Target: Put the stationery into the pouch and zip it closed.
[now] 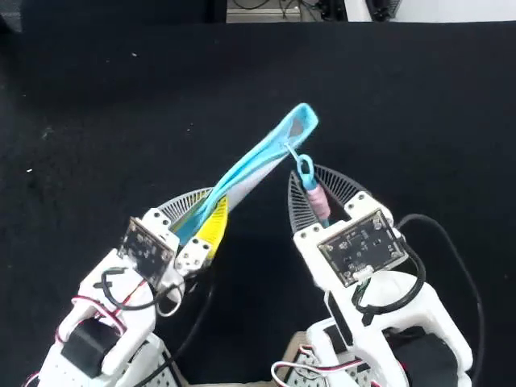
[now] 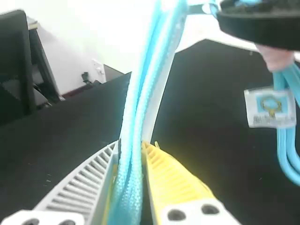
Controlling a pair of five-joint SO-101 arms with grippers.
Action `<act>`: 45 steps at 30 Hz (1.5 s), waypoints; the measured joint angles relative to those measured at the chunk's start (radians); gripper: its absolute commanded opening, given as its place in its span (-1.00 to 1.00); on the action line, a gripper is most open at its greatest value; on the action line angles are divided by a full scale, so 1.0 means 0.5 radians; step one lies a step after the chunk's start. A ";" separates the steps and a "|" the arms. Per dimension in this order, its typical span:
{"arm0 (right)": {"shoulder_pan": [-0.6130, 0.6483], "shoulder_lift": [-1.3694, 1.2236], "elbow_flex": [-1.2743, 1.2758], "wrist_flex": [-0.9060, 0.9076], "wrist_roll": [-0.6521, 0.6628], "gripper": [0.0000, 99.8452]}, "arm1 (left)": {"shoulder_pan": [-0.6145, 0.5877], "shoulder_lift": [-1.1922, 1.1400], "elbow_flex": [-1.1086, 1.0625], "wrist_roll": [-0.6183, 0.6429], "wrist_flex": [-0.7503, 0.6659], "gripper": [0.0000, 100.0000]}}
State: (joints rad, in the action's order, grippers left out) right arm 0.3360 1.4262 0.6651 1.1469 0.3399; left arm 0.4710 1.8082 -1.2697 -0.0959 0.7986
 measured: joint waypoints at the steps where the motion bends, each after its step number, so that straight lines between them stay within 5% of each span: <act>1: 0.028 0.000 0.000 0.000 -0.031 -0.98 | 0.000 0.000 -0.037 0.043 -0.025 -0.94; 9: 0.178 -0.206 -0.074 0.000 -0.101 -0.98 | 0.000 0.034 -0.064 0.110 0.288 -0.92; 14: 0.178 -0.236 -0.074 0.058 -0.101 -0.98 | -0.003 0.034 0.055 0.049 0.549 -0.64; 17: 0.175 -0.215 -0.074 0.095 -0.101 -0.98 | -0.006 0.031 0.114 -0.015 0.647 -0.63; 31: 0.322 -0.212 -0.074 0.144 -0.101 -0.98 | 0.068 0.028 0.203 -0.049 0.393 -0.70; 39: 0.436 -0.212 -0.074 0.169 -0.101 -0.98 | 0.147 0.028 0.212 -0.288 0.396 -0.71; 43: 0.445 -0.212 -0.074 0.169 -0.101 -0.98 | 0.129 0.028 0.215 -0.307 0.473 -0.96; 45: 0.445 -0.212 -0.074 0.169 -0.101 -0.98 | 0.114 0.031 0.242 -0.301 0.546 -0.92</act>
State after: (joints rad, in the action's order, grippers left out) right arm 0.5585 1.3203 0.6283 1.2313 0.2892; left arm 0.5278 1.8236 -1.1485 -0.2463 1.0717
